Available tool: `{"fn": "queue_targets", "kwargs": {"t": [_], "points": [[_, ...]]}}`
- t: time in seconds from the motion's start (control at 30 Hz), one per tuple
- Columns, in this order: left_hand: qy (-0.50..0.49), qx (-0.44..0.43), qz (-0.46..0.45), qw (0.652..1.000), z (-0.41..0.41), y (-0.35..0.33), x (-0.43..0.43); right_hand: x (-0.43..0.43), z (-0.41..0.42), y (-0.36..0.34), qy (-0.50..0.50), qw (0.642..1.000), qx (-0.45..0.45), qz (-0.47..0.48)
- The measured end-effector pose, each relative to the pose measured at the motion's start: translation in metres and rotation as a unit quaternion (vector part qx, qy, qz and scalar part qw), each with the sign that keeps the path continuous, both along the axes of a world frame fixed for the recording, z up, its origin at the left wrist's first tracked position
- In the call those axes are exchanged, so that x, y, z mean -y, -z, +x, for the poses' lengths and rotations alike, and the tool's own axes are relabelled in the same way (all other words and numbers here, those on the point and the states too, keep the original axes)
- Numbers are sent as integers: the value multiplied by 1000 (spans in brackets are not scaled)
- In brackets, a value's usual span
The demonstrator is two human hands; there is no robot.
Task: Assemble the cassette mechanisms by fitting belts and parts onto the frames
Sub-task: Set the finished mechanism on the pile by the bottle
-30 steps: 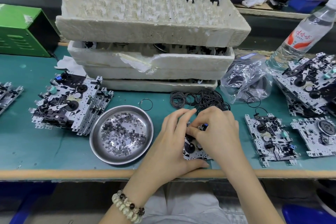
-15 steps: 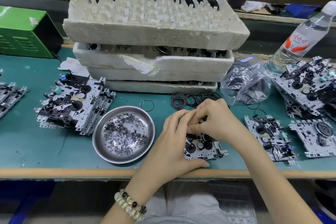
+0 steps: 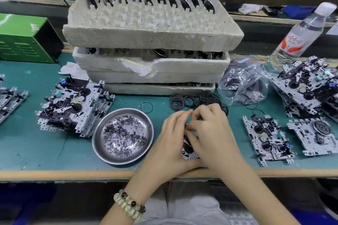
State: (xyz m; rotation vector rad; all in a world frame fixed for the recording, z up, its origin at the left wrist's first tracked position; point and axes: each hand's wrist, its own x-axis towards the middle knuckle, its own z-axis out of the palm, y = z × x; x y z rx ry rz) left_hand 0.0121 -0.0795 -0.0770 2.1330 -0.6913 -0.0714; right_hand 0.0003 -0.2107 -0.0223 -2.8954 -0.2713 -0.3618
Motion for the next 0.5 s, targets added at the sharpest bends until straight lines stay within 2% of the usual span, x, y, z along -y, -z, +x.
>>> {"fn": "queue_targets", "kwargs": {"t": [0.23, 0.37, 0.5], "points": [[3, -8, -10, 1000, -1, -2, 0, 2, -2, 2, -37, 998, 46, -33], [-35, 82, 43, 995, -7, 0, -1, 0, 0, 4, -38, 997, 59, -24], [-43, 87, 19, 995, -10, 4, -5, 2, 0, 5, -40, 998, 55, -11]]}}
